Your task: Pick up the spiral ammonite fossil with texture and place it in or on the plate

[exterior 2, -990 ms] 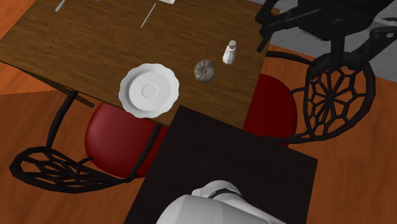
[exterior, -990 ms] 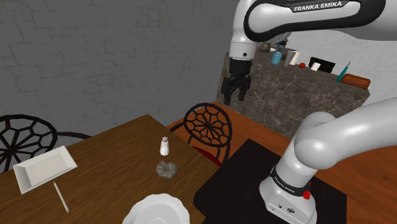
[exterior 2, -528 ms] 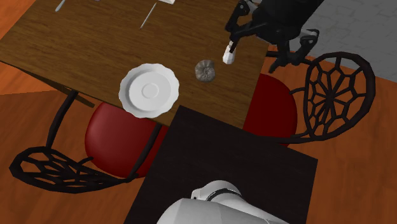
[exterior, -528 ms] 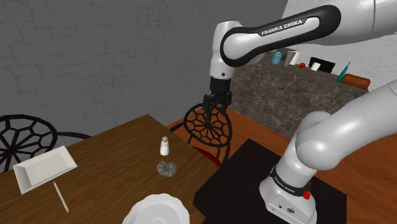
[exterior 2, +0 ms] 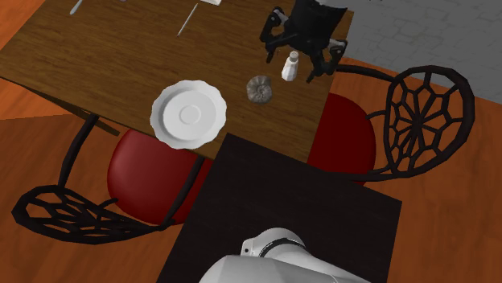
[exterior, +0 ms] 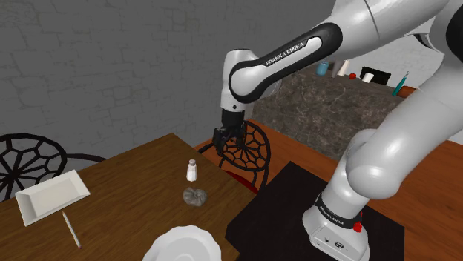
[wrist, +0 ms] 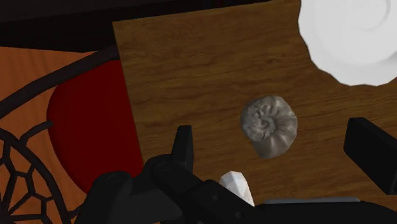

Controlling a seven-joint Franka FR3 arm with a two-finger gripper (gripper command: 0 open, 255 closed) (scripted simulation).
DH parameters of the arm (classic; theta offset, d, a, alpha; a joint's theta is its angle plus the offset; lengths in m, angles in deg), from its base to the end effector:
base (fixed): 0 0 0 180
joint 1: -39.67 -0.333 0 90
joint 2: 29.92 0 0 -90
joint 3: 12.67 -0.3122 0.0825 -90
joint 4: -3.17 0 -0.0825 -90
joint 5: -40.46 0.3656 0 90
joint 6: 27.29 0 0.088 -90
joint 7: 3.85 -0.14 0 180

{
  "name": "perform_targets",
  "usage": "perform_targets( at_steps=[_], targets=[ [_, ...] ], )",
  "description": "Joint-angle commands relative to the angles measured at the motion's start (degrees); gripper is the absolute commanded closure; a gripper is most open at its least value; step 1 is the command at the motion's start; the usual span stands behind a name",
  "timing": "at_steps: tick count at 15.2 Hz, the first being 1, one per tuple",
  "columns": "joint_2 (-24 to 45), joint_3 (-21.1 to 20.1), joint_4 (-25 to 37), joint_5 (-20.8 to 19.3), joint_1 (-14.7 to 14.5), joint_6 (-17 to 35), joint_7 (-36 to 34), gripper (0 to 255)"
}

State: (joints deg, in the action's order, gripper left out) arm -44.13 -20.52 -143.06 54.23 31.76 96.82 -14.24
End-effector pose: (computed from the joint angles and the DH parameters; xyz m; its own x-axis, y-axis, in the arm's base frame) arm 0.3806 0.1218 0.3217 0.9840 -0.0509 -0.1707 -0.0712 -0.9908 -0.1149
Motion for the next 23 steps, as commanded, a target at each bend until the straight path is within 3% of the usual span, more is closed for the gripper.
perform_targets(
  at_steps=[1, 9, 16, 23],
  targets=[
    [4.96, -1.01, 0.84, 0.82, -0.81, 4.48, -0.18, 0],
    [23.27, -3.76, 9.11, 1.23, -3.57, 15.70, -1.85, 0],
    [38.95, -4.43, 19.88, -0.64, -6.80, 21.64, -4.08, 0],
    [43.70, -4.41, 20.29, -0.65, -7.72, 26.08, -4.06, 0]
  ],
)
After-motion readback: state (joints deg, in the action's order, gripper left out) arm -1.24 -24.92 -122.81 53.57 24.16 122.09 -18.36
